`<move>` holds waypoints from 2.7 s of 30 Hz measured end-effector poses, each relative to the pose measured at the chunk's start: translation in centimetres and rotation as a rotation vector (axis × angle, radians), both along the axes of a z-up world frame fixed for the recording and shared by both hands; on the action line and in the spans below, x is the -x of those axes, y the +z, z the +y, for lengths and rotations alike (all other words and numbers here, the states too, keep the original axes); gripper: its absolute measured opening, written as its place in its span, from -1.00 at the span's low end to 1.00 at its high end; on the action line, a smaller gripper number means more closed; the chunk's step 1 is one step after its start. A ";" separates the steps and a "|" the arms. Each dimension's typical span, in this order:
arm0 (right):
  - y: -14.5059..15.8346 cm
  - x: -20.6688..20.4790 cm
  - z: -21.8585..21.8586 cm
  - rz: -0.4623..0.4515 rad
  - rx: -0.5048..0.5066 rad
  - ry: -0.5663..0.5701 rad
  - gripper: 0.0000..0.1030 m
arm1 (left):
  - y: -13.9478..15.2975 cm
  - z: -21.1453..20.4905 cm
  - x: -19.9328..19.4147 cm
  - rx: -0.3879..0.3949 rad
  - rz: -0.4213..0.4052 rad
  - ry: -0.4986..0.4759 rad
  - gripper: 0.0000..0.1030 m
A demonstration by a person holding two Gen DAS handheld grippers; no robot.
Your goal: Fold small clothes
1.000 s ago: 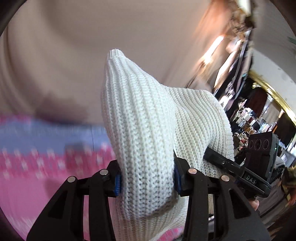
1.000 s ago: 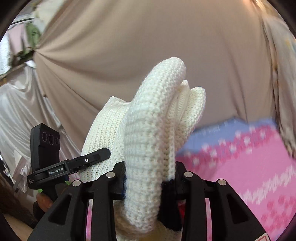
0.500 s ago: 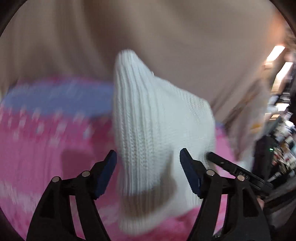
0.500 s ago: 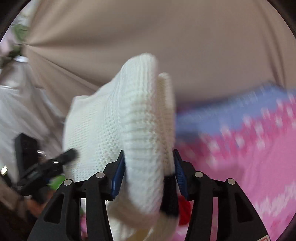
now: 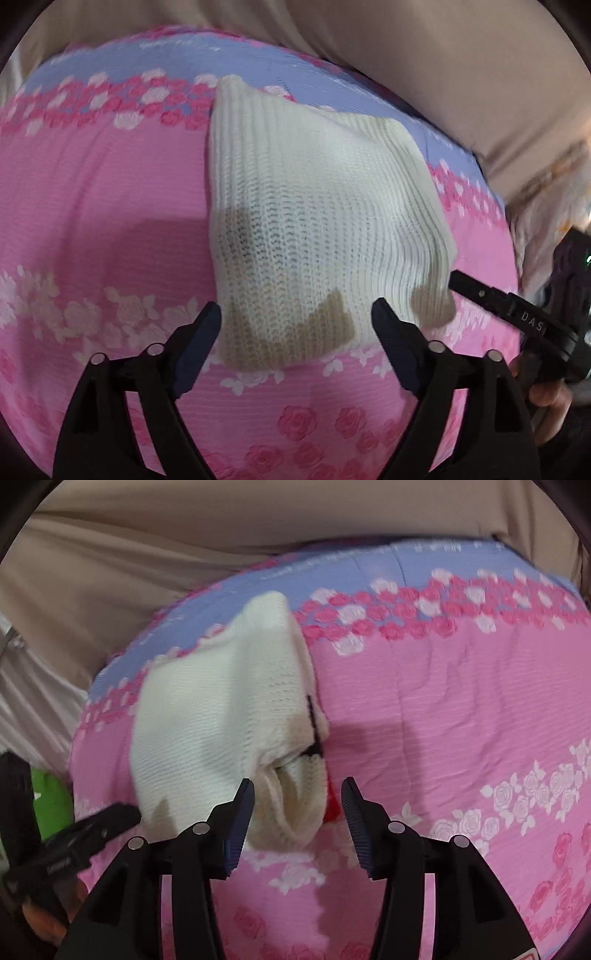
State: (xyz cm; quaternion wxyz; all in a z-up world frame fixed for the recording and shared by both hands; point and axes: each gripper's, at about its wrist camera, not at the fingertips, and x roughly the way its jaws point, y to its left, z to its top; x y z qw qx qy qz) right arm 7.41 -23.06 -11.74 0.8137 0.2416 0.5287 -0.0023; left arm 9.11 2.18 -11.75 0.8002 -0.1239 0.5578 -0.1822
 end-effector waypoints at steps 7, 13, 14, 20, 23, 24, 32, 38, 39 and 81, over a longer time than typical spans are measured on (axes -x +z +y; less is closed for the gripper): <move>-2.3 -6.6 -1.5 0.012 -0.074 -0.010 0.51 | -1.9 3.1 -5.9 0.149 0.066 0.196 0.65; -1.3 -6.2 -1.7 -0.033 -0.221 -0.039 -0.46 | 0.1 1.0 -8.7 0.201 0.061 0.043 -0.18; 1.2 -4.9 -1.5 -0.098 -0.195 -0.030 -0.47 | 1.5 1.0 -8.5 0.239 0.025 0.016 -0.18; -2.3 -3.3 -3.5 0.048 -0.042 -0.032 -0.30 | -1.9 -1.6 -8.3 0.009 0.065 -0.045 -0.07; -1.4 -0.7 -5.2 0.015 -0.128 -0.118 -0.33 | -1.2 -0.4 -6.5 0.048 0.040 -0.007 -0.06; 0.0 0.4 -5.1 -0.020 -0.101 -0.120 -0.30 | -0.5 -0.1 -5.8 0.028 0.019 -0.001 -0.09; -1.3 3.5 -1.8 0.033 -0.075 -0.020 -0.35 | -0.6 -2.4 -0.3 -0.140 -0.038 -0.070 -0.01; 3.4 3.3 -1.9 -0.131 -0.004 -0.008 -0.76 | -2.6 -2.4 -0.5 -0.210 0.009 -0.035 0.11; 2.2 3.2 -2.1 -0.098 0.018 0.001 -0.76 | -2.9 -2.5 -0.6 -0.218 0.011 -0.035 0.11; 4.4 8.9 4.0 -0.044 0.325 -0.033 -0.31 | 3.2 -5.9 5.6 -0.451 -0.238 -0.024 0.46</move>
